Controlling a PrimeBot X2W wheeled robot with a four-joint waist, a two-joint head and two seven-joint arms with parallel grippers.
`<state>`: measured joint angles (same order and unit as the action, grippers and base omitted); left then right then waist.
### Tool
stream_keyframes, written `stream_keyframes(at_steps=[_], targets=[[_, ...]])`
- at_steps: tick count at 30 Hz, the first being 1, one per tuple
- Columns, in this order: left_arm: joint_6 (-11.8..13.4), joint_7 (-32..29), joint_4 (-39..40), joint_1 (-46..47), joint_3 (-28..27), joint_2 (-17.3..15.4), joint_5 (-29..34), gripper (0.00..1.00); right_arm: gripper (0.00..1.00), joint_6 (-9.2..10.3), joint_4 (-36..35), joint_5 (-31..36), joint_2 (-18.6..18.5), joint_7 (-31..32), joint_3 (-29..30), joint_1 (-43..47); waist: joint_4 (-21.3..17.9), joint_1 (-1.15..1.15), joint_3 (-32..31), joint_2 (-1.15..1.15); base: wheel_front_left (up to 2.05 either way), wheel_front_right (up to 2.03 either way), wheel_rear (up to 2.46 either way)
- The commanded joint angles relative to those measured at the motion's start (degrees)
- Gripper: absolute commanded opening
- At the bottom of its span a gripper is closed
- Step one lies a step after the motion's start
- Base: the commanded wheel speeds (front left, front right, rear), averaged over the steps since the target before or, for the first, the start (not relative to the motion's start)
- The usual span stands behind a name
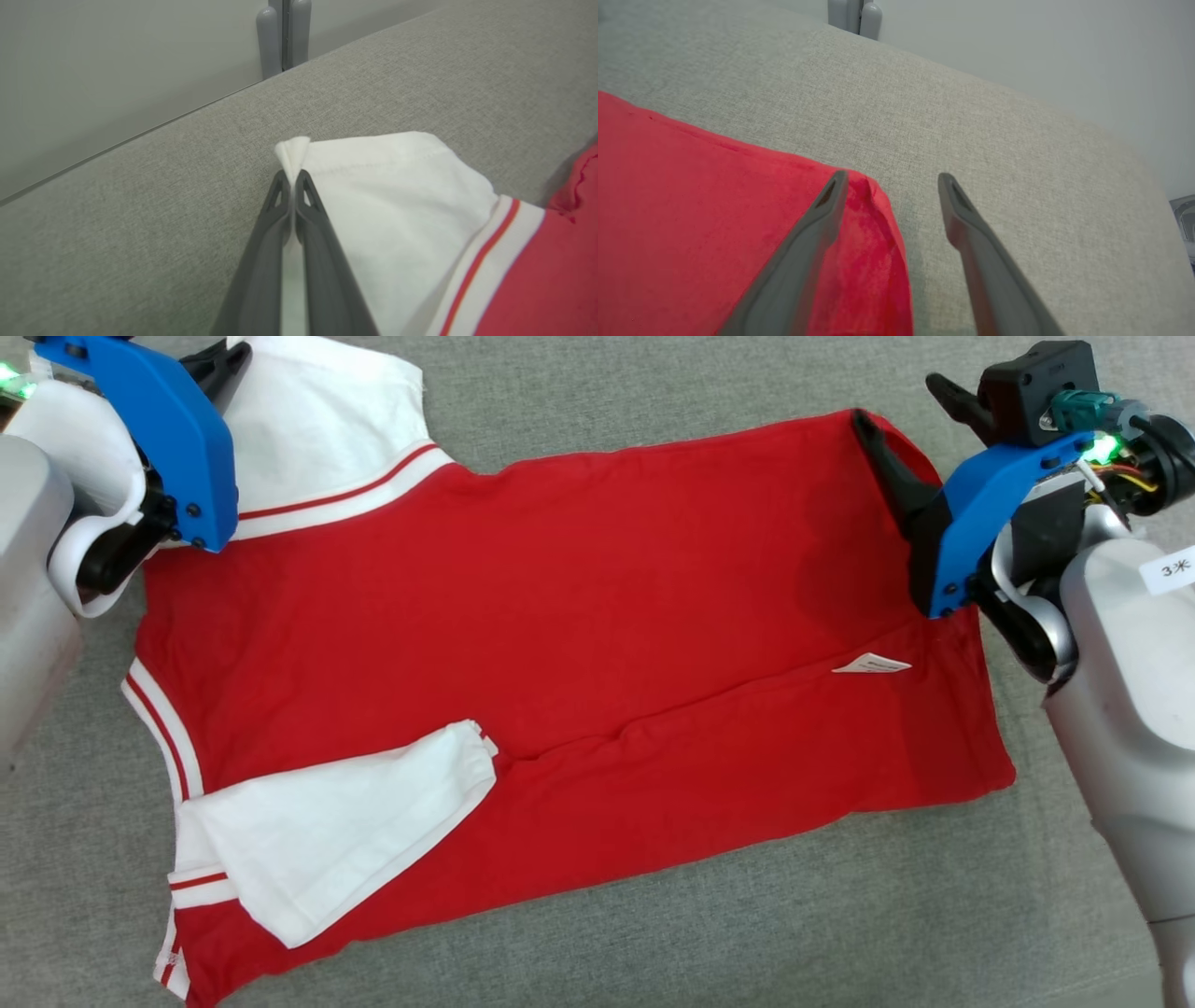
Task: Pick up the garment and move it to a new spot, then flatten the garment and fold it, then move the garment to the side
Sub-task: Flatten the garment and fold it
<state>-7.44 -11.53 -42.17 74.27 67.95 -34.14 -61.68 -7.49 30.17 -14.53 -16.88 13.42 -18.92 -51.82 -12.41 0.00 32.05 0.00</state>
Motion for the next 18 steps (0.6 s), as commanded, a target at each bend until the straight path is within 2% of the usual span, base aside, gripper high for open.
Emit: stream_keyframes(at_steps=[1,6,7,8,9,14,18], targets=[[0.0,0.7,0.1,1.3,0.8,0.3,-0.4,0.00,1.00,-0.01,-0.4,-0.6,-1.2,1.7,-0.7,0.2,0.4,0.00,0.2,0.00,0.00,0.00,0.00],[-0.1,1.8,0.6,2.4,2.3,0.9,-1.4,0.00,1.00,-0.01,0.3,-2.2,-2.6,5.8,-2.1,0.1,1.6,0.00,0.9,0.00,0.00,0.00,0.00],[-0.1,2.1,0.6,2.7,2.5,1.1,-1.6,0.00,0.71,-0.01,0.7,-2.8,-2.6,6.0,-2.3,-0.3,1.7,0.00,1.0,0.00,0.00,0.00,0.00],[-0.1,2.1,0.6,2.7,2.5,1.1,-1.6,0.00,0.71,-0.01,0.7,-2.8,-2.6,6.0,-2.3,-0.3,1.7,0.00,1.0,0.00,0.00,0.00,0.00],[-0.1,2.6,0.8,3.2,2.8,1.2,-1.9,0.00,0.00,-0.01,1.9,-3.6,-2.5,6.4,-2.4,-0.9,2.0,0.00,1.1,0.00,0.00,0.00,0.00],[-0.1,3.7,1.1,3.7,3.7,1.3,-2.5,0.00,0.00,-0.01,4.2,-4.7,-2.5,5.9,-1.7,-1.7,2.6,0.00,0.8,0.00,0.00,0.00,0.00],[-0.1,5.3,1.7,3.2,4.2,1.3,-3.1,0.00,0.00,-0.01,6.2,-5.7,-2.5,2.7,-0.2,-2.5,3.2,0.00,-0.4,0.00,0.00,0.00,0.00]])
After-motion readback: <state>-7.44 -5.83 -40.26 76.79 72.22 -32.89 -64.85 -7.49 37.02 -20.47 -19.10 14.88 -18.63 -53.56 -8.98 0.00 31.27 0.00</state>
